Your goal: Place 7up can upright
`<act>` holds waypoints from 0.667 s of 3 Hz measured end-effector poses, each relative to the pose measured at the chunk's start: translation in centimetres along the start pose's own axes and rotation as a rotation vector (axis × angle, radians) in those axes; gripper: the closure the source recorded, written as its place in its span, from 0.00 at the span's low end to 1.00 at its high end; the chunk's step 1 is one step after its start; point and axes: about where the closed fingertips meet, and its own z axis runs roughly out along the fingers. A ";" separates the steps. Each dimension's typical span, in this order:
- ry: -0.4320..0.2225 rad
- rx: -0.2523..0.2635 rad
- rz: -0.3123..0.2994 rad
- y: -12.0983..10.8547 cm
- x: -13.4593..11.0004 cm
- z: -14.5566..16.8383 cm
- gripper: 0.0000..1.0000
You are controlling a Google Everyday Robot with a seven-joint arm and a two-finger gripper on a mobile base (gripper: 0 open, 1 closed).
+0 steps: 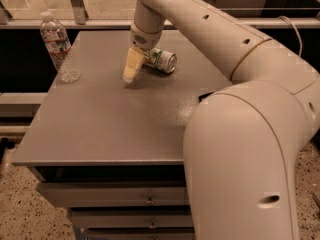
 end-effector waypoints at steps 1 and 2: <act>0.060 0.004 -0.008 -0.4 0.7 1.6 0.00; 0.102 0.015 -0.015 -1.2 1.5 2.3 0.18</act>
Offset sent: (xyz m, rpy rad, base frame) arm 0.0207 -0.0251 -0.0249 -0.1519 0.0219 -0.0162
